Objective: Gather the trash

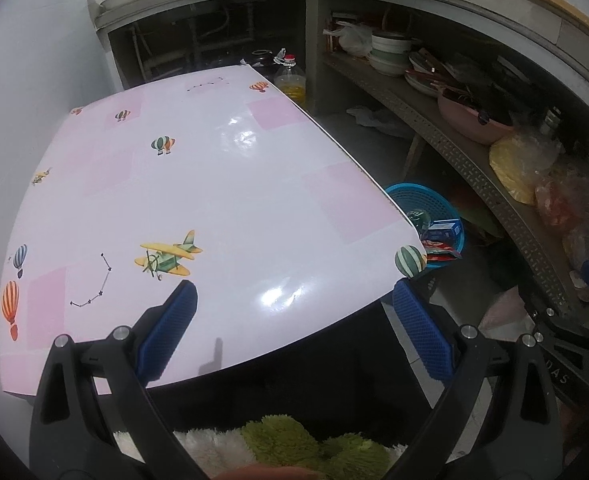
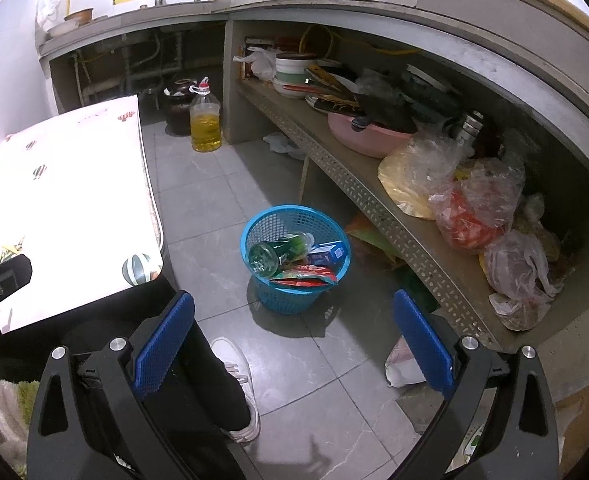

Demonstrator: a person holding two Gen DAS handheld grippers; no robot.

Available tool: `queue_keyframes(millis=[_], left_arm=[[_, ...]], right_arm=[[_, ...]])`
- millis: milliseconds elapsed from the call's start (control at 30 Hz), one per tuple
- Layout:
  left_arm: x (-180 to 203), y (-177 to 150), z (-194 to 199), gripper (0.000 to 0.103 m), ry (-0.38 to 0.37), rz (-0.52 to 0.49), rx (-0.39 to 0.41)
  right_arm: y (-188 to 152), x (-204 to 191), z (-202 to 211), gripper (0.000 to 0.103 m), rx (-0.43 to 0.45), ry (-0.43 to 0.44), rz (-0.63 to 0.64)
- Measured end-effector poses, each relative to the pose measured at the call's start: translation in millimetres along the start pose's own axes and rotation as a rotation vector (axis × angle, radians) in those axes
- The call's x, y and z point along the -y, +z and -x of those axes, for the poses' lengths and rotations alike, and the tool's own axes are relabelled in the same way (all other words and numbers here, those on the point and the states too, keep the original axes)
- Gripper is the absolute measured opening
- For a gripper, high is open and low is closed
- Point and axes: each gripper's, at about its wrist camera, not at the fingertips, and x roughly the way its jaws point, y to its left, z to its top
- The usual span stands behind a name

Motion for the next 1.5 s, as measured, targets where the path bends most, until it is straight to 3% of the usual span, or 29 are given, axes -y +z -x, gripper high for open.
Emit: queue_keyframes(millis=[1500], left_arm=[[-5.4, 2.9, -5.7, 0.094, -0.008, 0.009, -0.027]], right_arm=[[3.7, -6.7, 2.5, 0.096, 0.003, -0.003, 0.006]])
